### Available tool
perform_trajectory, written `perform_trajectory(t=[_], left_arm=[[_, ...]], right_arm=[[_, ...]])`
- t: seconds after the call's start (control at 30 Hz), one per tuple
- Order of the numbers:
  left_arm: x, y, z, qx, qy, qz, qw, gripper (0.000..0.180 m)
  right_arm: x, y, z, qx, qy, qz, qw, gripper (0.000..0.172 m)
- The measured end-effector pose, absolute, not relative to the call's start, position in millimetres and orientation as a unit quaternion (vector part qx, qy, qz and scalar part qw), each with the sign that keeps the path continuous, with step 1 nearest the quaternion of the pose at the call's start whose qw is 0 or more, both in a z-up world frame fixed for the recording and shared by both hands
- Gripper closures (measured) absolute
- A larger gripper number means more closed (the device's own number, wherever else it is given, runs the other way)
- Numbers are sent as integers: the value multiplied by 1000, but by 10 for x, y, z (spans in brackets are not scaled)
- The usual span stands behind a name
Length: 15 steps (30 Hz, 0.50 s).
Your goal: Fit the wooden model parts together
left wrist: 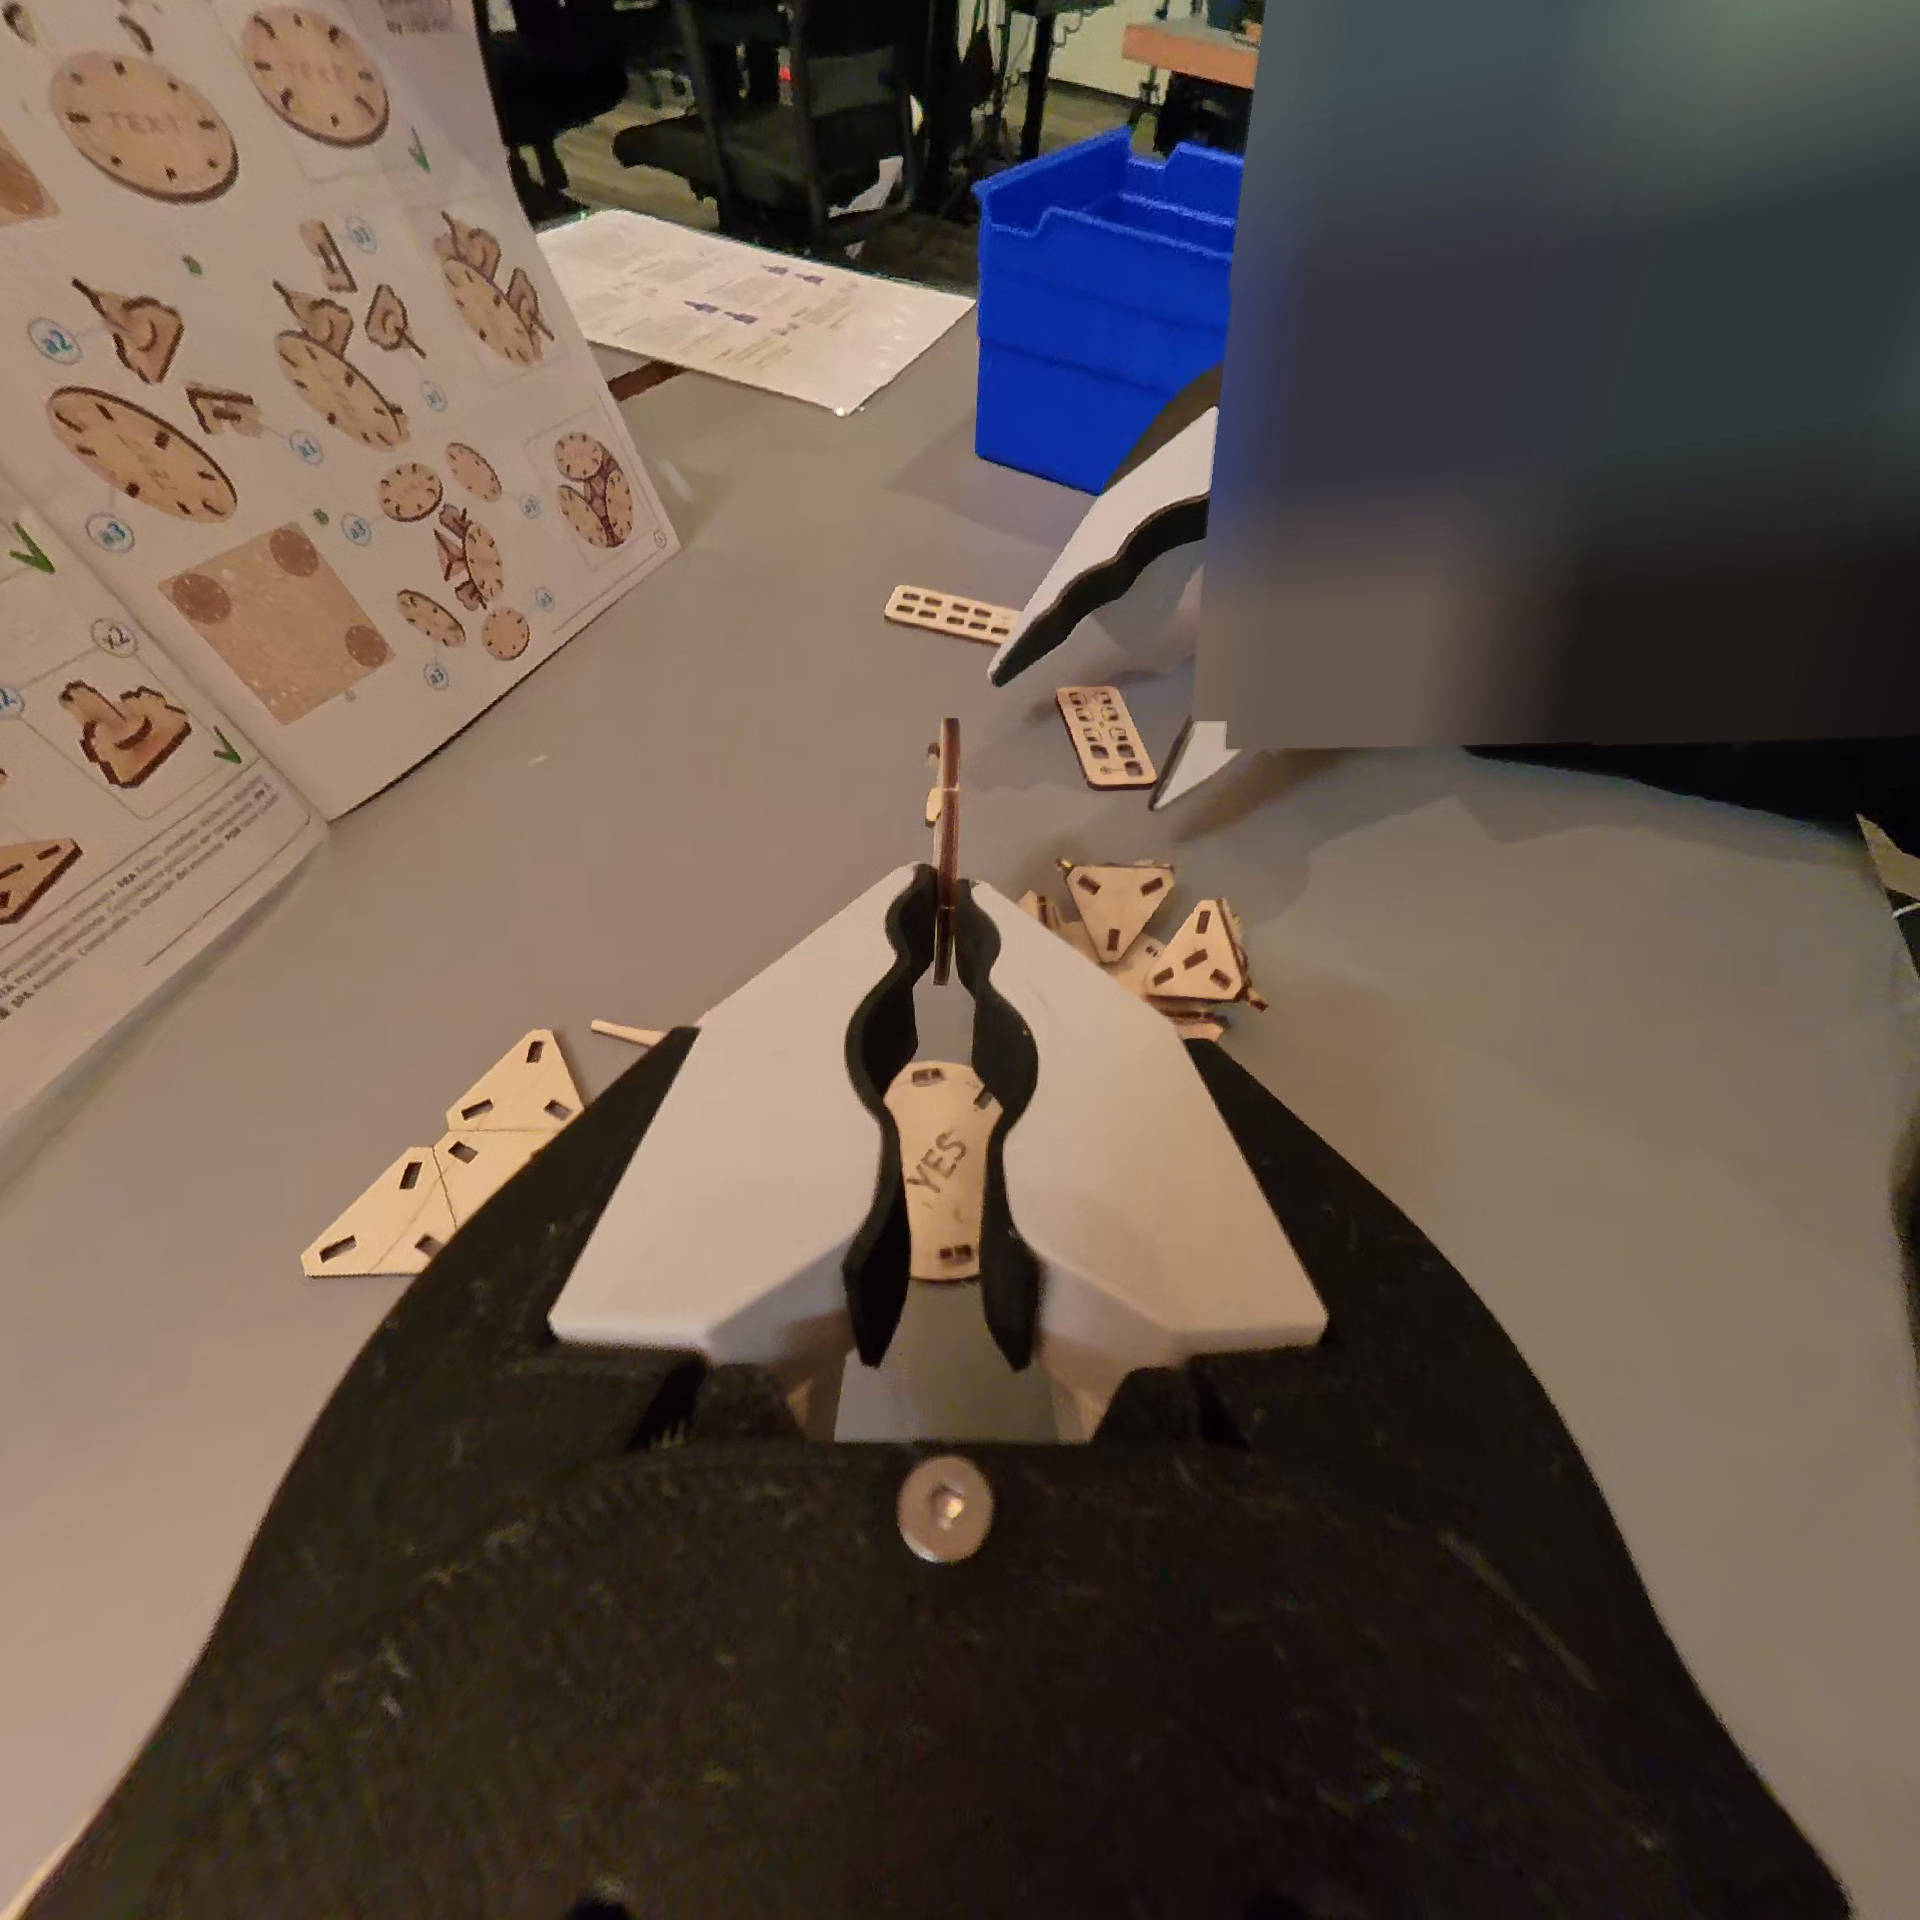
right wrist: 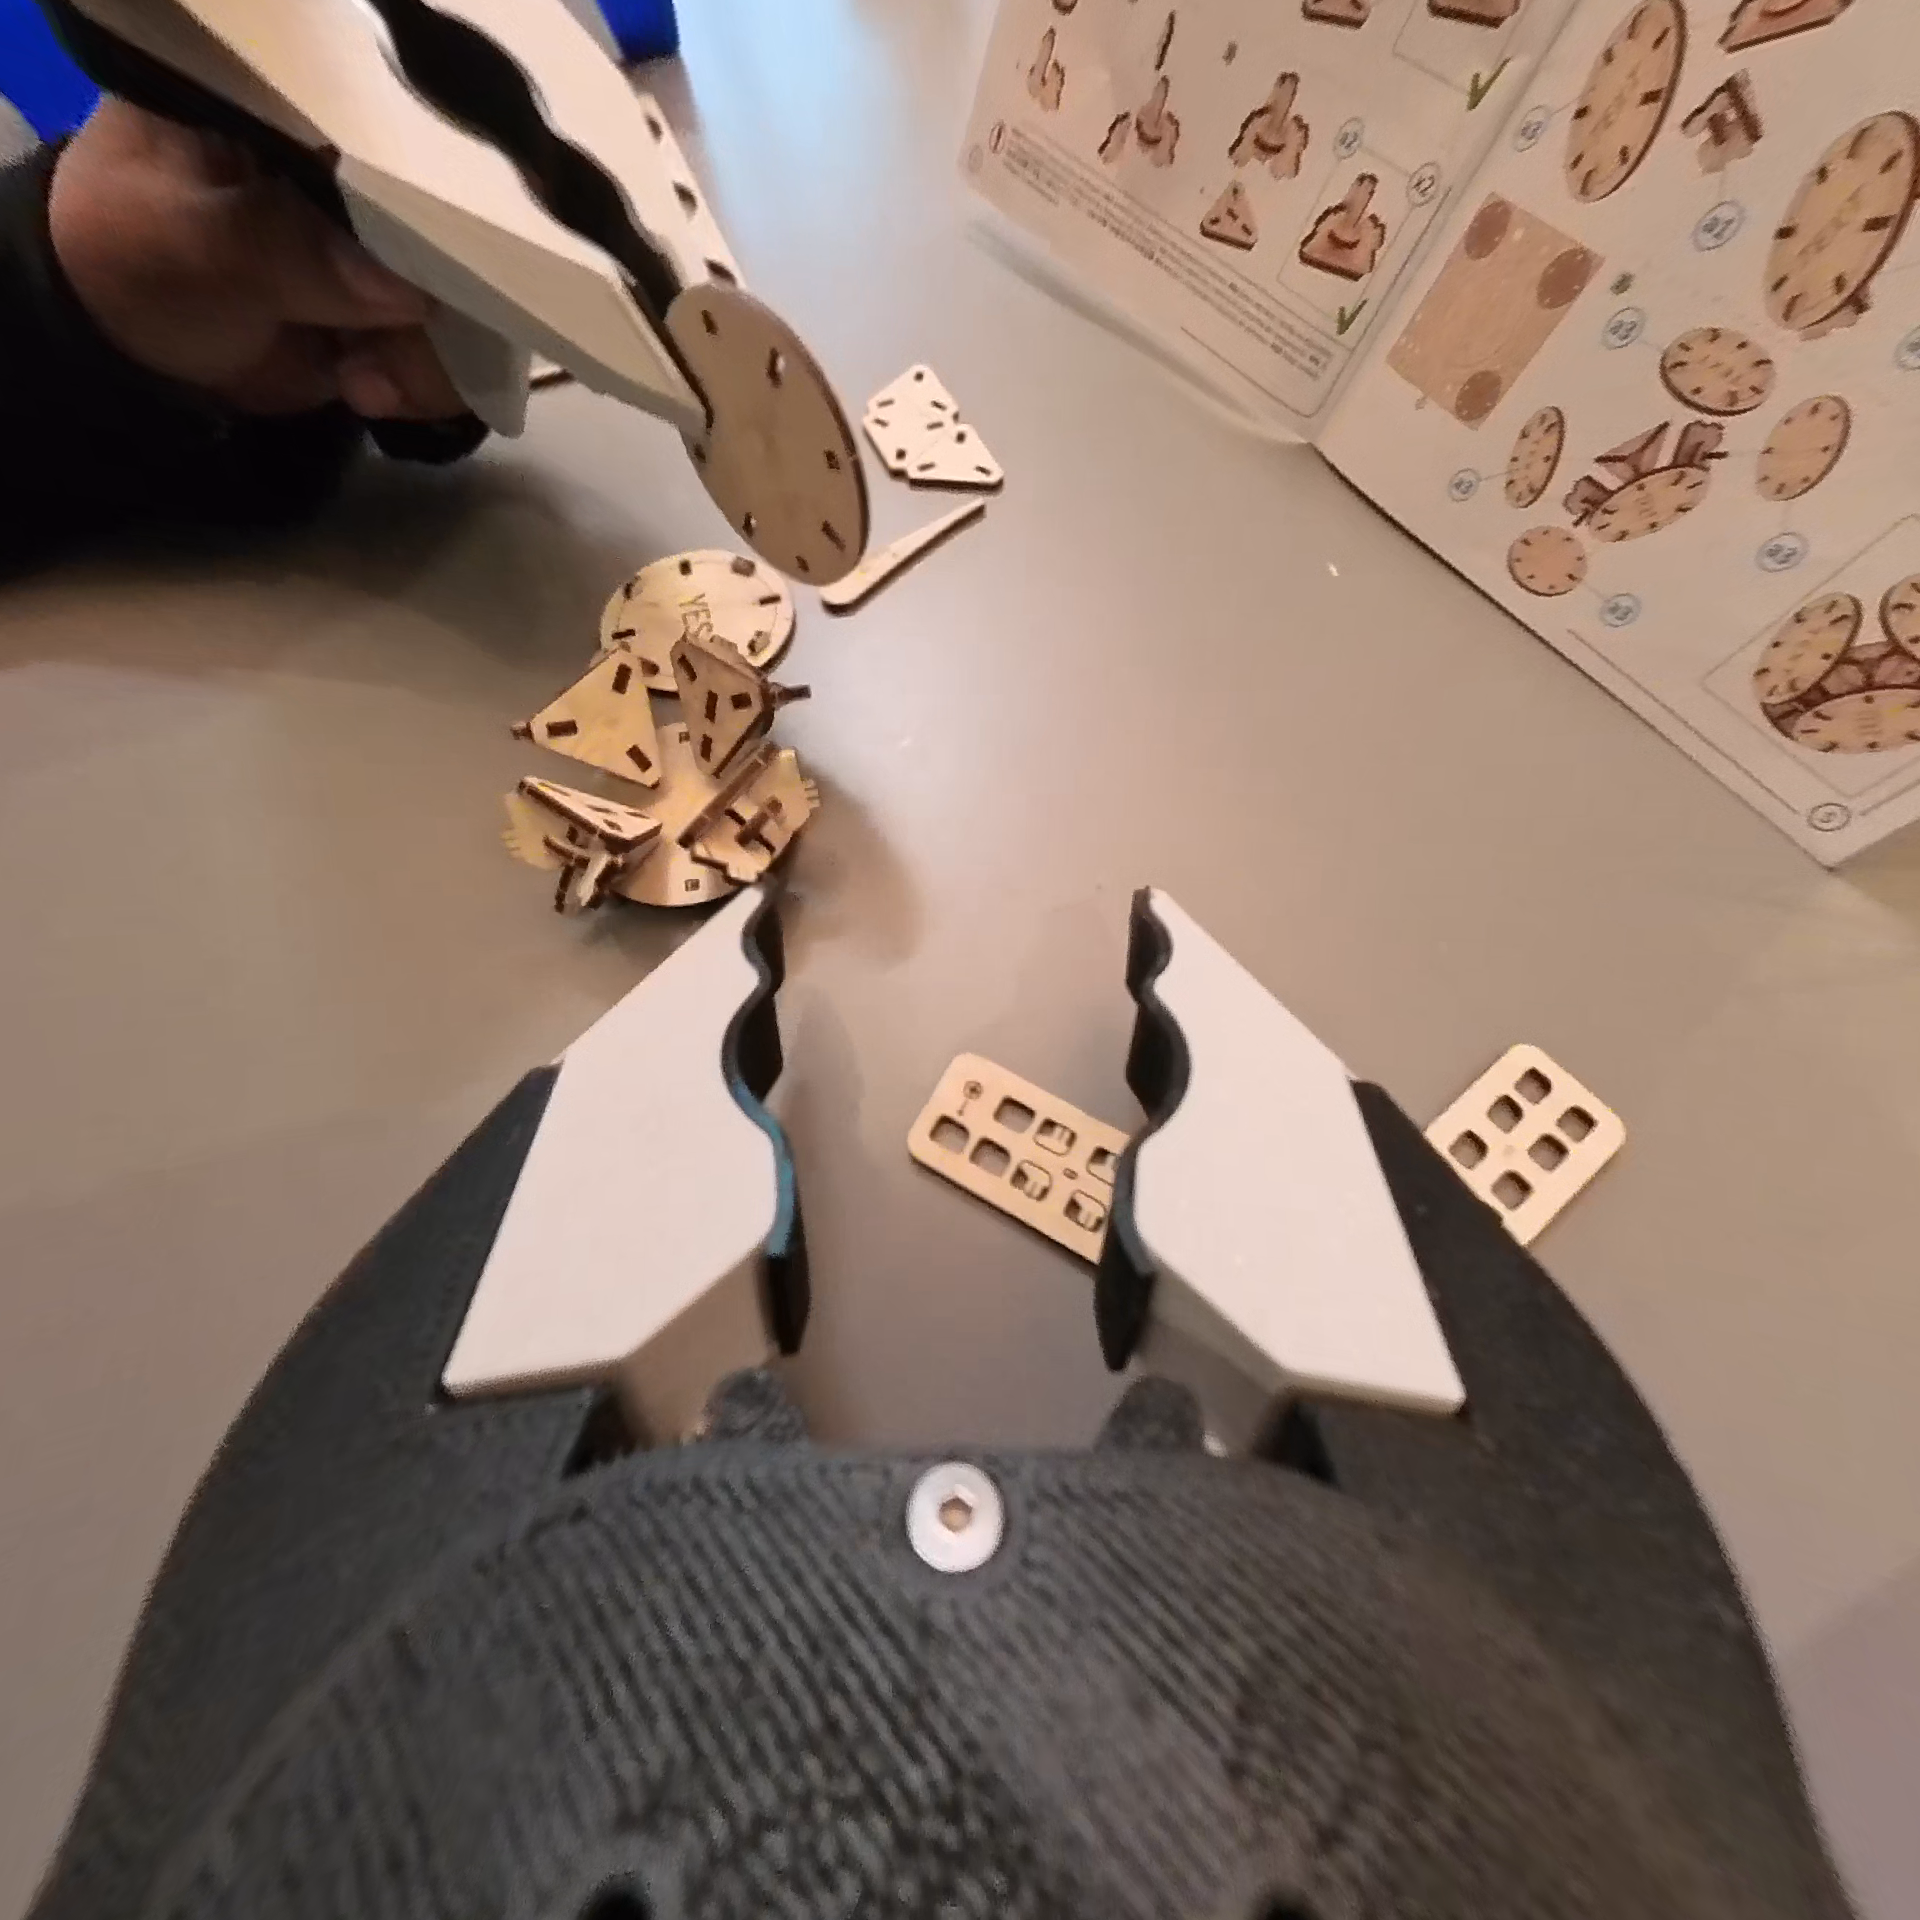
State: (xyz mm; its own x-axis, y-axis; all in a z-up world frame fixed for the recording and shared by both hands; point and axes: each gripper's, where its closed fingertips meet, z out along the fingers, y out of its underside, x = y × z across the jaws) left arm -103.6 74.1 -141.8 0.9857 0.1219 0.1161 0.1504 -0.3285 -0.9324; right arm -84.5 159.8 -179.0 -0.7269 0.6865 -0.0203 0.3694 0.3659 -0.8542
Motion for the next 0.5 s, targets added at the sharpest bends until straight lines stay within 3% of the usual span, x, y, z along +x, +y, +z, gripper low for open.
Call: perform_trajectory(t=[0.3,0.5], left_arm=[[-868,765,-1235,-804,12,86,589,180],[-669,840,-1360,-809,164,265,499,180]], right_arm=[[-862,1631,-1643,-345,-775,504,162,117],[-859,1622,-1590,-348,-764,521,157,119]])
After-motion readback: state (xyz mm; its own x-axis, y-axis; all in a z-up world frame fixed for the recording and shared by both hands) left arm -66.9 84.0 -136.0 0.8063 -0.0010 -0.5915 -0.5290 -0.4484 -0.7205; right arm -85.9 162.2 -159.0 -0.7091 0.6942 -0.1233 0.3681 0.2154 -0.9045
